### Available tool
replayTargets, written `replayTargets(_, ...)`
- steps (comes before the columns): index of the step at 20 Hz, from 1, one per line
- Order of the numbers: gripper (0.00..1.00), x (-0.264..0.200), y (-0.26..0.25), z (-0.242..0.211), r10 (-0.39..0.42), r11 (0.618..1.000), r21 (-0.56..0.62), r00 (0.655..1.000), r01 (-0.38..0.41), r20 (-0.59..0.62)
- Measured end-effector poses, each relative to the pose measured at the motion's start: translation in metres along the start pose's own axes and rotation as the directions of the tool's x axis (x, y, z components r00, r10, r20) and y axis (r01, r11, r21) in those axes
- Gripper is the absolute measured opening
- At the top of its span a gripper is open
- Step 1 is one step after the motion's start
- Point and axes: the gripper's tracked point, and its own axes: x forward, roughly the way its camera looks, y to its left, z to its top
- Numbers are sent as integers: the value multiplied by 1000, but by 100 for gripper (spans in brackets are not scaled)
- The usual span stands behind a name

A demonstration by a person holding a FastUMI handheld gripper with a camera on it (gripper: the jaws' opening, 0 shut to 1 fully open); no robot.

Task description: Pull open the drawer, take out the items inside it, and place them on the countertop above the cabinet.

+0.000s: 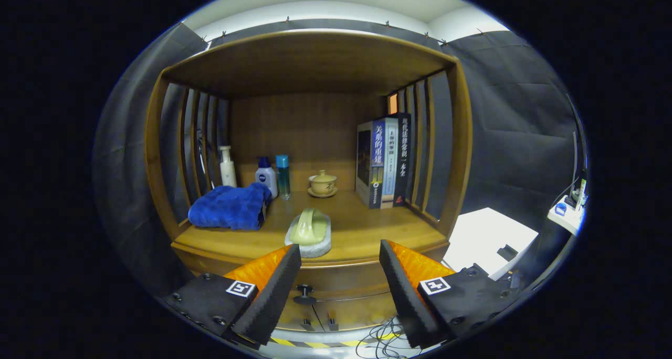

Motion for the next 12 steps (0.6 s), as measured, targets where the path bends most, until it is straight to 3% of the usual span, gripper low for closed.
replayTargets(7, 98, -30, -21, 64, -34, 999, 14, 994, 32, 104)
replayTargets(12, 98, -37, -22, 78, -38, 999, 9, 991, 37, 127)
